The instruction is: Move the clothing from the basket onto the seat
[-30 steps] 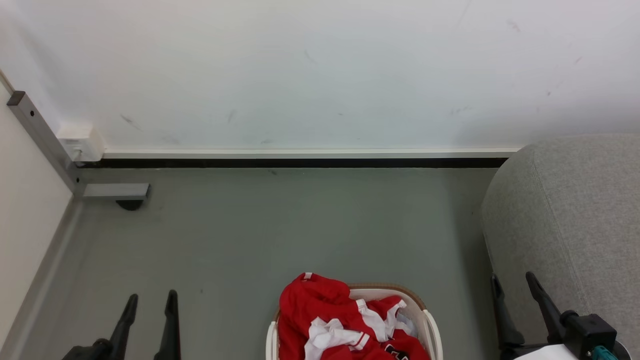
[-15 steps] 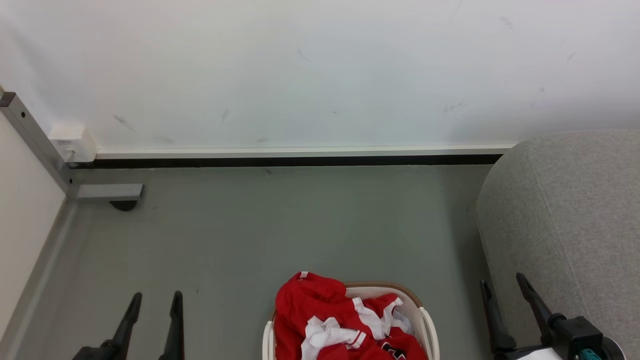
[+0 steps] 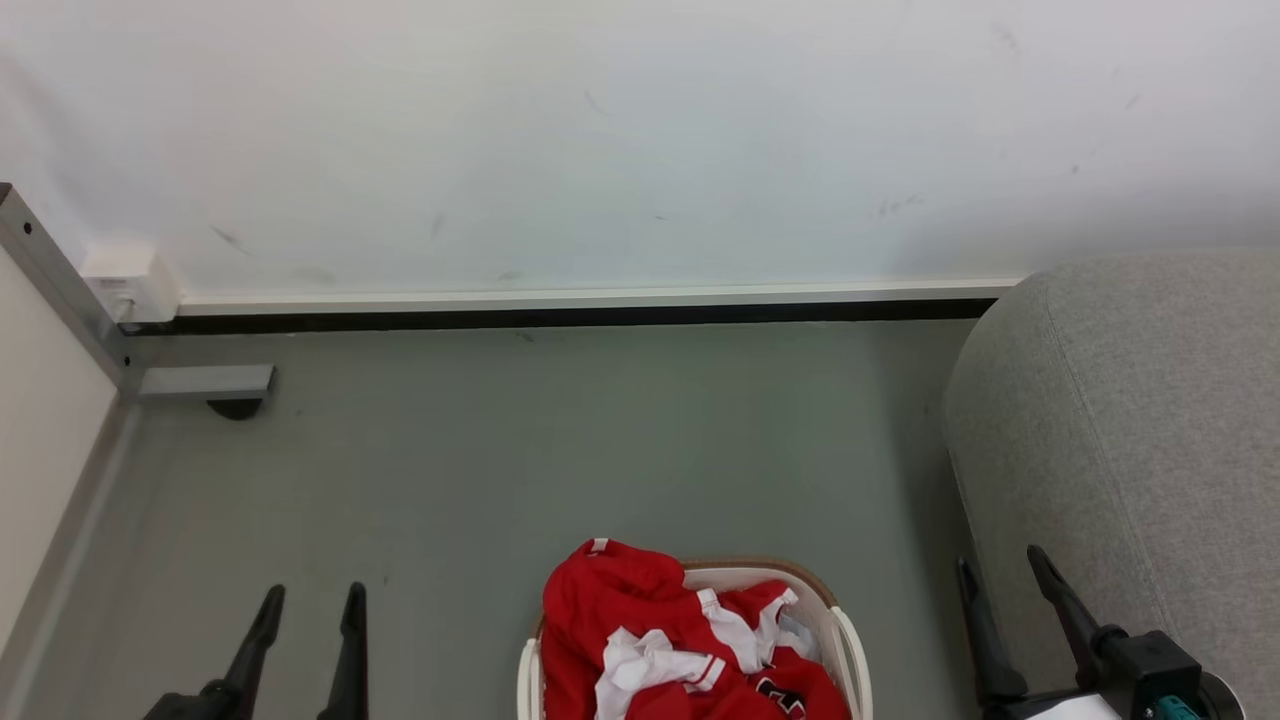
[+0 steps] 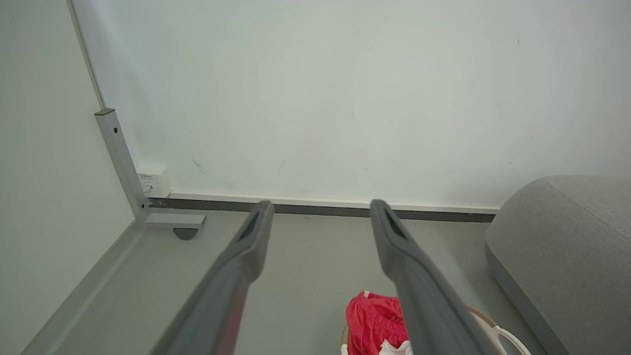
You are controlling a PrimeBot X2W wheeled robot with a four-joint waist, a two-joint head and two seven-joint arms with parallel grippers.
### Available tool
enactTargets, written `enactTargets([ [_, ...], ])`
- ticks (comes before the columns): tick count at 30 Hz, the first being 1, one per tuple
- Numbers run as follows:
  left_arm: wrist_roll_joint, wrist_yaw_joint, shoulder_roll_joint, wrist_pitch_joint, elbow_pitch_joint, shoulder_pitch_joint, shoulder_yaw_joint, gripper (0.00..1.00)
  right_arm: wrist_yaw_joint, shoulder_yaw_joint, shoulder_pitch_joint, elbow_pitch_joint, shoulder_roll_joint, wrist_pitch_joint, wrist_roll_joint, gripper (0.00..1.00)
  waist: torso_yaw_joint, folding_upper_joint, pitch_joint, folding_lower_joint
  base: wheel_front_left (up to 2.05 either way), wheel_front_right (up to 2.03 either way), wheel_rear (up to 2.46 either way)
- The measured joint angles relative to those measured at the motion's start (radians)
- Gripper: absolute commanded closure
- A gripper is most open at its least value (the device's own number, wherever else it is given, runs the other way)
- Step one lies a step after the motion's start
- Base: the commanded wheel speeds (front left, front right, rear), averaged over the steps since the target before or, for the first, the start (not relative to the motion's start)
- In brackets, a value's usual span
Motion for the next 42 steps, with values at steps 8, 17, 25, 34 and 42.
enactTargets([
  [8,-0.003,0.0,0.017,0.0,0.01,-0.03,-0.033,0.0,0.0,0.02,-0.038,-0.02,-0.001,-0.002,0.012,0.0,-0.026,0.0,0.048,0.0,0.0,0.0,0.0],
  [17,0.005,0.0,0.079,0.0,0.098,-0.228,-0.238,0.0,0.0,0.031,-0.118,-0.093,-0.002,-0.002,0.017,0.0,-0.059,0.0,0.187,0.0001,0.0,0.0,0.0],
  [25,0.042,0.0,0.125,0.0,0.281,-0.451,-0.466,0.0,0.0,0.057,-0.218,-0.179,-0.002,-0.002,0.036,0.0,-0.099,0.0,0.362,0.0002,0.0,0.0,0.0],
  [34,0.016,0.0,0.126,0.078,0.488,-0.686,-0.765,0.0,0.0,0.071,-0.303,-0.29,-0.003,-0.002,0.051,0.0,-0.138,0.0,0.574,0.0003,0.0,0.0,0.0],
  [42,0.011,0.0,0.14,0.18,0.594,-0.85,-0.945,0.0,0.0,0.101,-0.373,-0.396,-0.003,-0.002,0.05,0.0,-0.165,0.0,0.753,0.0003,0.0,0.0,0.0],
])
